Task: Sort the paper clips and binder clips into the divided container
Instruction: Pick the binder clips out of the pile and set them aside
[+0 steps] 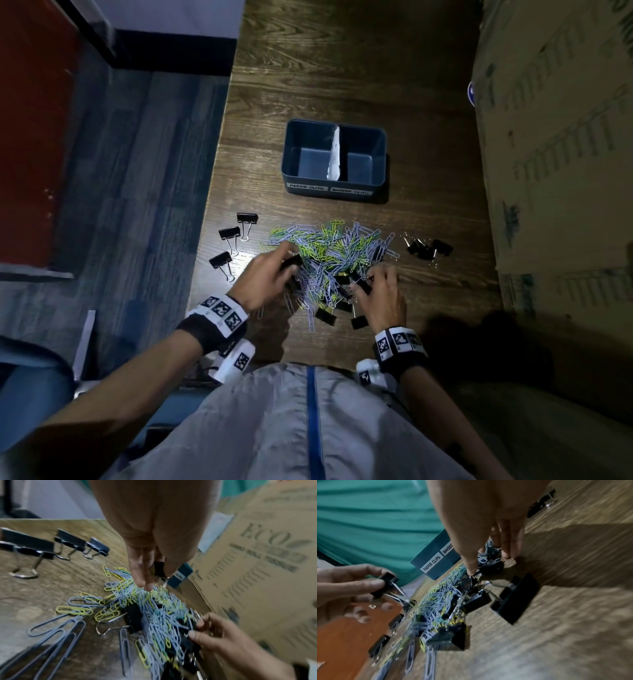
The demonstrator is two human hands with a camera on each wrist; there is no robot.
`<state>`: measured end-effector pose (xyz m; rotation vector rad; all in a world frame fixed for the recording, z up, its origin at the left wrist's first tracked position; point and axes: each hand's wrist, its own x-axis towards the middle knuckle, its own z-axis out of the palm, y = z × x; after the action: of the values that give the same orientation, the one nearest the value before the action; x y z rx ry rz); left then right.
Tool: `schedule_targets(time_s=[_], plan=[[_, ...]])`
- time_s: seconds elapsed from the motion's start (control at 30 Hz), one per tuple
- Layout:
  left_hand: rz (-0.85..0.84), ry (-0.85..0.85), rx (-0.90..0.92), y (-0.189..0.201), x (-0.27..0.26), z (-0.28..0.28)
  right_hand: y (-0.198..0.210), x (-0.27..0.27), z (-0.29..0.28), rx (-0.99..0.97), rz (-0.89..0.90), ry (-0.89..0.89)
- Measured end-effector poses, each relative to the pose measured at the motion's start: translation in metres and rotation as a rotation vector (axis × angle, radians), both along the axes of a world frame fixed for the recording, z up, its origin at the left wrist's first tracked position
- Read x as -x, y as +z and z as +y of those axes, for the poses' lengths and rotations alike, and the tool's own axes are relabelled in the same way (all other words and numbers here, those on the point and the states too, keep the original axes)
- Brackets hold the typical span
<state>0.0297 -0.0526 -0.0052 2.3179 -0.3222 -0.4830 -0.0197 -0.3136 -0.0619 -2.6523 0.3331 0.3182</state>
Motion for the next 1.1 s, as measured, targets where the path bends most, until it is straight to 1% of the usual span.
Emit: schedule_targets(time_s=[0.07,0.1,0.2,0.27,0.33,0.37,0.47,0.57,0.63,0.67,0.73,0.8,0.93,1.03,1.1], plan=[[0.027,0.075,-0.027,0.002,-0.007,0.008,-0.001,-0.004,0.002,-0.002,-0.025,-0.014],[0.056,0.103,-0.010,0.001,-0.009,0.011,-0.001,-0.006,0.002,-0.012,-0.036,-0.012],[0.225,0.196,0.210,-0.003,-0.013,0.017,0.000,-0.009,0.003,-0.028,-0.044,-0.016],[0.214,0.246,0.246,-0.007,-0.015,0.022,0.001,-0.010,0.004,-0.067,-0.065,-0.054],[0.157,0.308,0.196,-0.009,-0.019,0.029,0.003,-0.011,0.001,-0.121,-0.088,-0.096],[0.120,0.341,0.126,-0.011,-0.021,0.035,0.005,-0.012,-0.001,-0.151,-0.077,-0.103],[0.002,0.390,-0.125,-0.017,-0.032,0.056,0.023,-0.018,-0.010,-0.222,0.076,-0.115],[0.014,0.392,-0.207,-0.023,-0.041,0.074,0.042,-0.031,-0.018,-0.292,0.252,-0.120],[0.042,0.393,-0.251,-0.027,-0.046,0.081,0.052,-0.041,-0.023,-0.338,0.332,-0.087],[0.046,0.386,-0.266,-0.029,-0.047,0.083,0.056,-0.047,-0.026,-0.363,0.346,-0.066],[0.049,0.358,-0.263,-0.033,-0.048,0.087,0.059,-0.056,-0.034,-0.407,0.320,-0.070],[0.040,0.305,-0.266,-0.034,-0.047,0.086,0.059,-0.064,-0.042,-0.418,0.248,-0.152],[-0.030,0.258,-0.409,-0.027,-0.042,0.073,0.055,-0.074,-0.065,-0.311,0.091,-0.357],[-0.161,0.119,-0.498,-0.018,-0.034,0.056,0.047,-0.077,-0.077,-0.253,0.019,-0.454],[-0.218,-0.008,-0.477,-0.015,-0.024,0.042,0.039,-0.075,-0.082,-0.233,0.002,-0.449]])
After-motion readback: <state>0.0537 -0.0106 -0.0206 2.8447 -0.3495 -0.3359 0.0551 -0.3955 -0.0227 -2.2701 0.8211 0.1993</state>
